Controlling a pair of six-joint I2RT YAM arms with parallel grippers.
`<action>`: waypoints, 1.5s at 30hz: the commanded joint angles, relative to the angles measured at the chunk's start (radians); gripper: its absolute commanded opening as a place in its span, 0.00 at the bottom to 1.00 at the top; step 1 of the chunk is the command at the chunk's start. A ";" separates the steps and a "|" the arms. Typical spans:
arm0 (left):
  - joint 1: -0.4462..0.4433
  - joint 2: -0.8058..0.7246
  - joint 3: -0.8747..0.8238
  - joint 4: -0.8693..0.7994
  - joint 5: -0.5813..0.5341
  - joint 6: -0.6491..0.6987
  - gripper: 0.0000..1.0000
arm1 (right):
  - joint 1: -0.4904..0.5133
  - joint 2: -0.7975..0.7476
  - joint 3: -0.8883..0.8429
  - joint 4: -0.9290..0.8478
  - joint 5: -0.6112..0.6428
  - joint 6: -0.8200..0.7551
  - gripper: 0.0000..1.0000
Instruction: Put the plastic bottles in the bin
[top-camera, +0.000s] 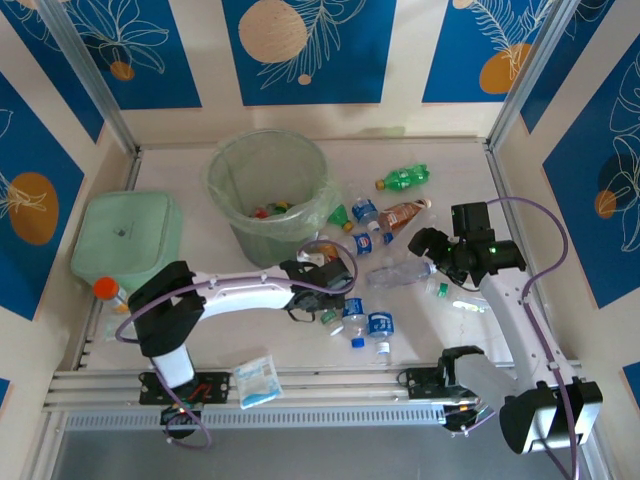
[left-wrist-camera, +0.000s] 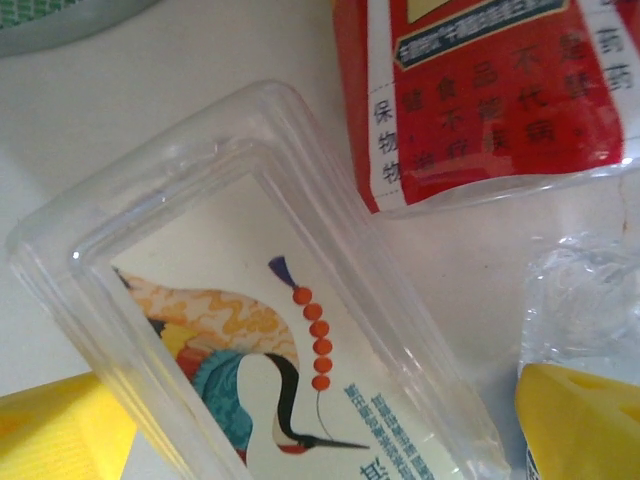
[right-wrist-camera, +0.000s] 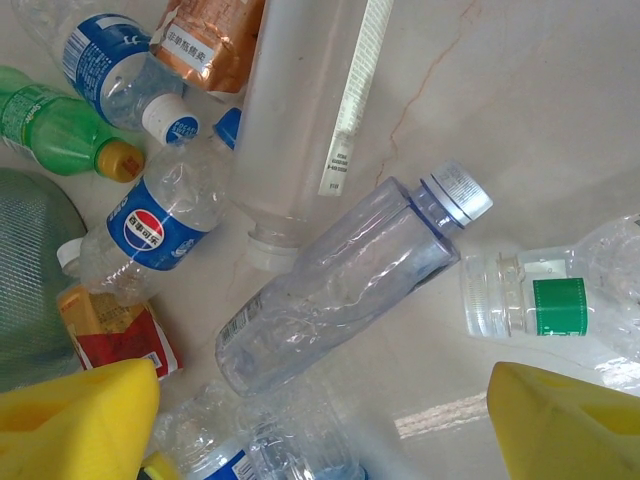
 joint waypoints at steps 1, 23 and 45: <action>-0.013 0.007 0.003 -0.042 0.016 -0.024 0.90 | -0.002 -0.019 0.000 -0.003 -0.030 -0.009 0.86; -0.051 0.027 0.006 -0.145 0.070 0.233 0.85 | -0.001 -0.023 -0.010 -0.004 -0.031 -0.009 0.85; -0.101 -0.090 -0.074 -0.193 0.120 0.216 0.44 | -0.001 -0.003 0.029 -0.026 -0.004 -0.009 0.84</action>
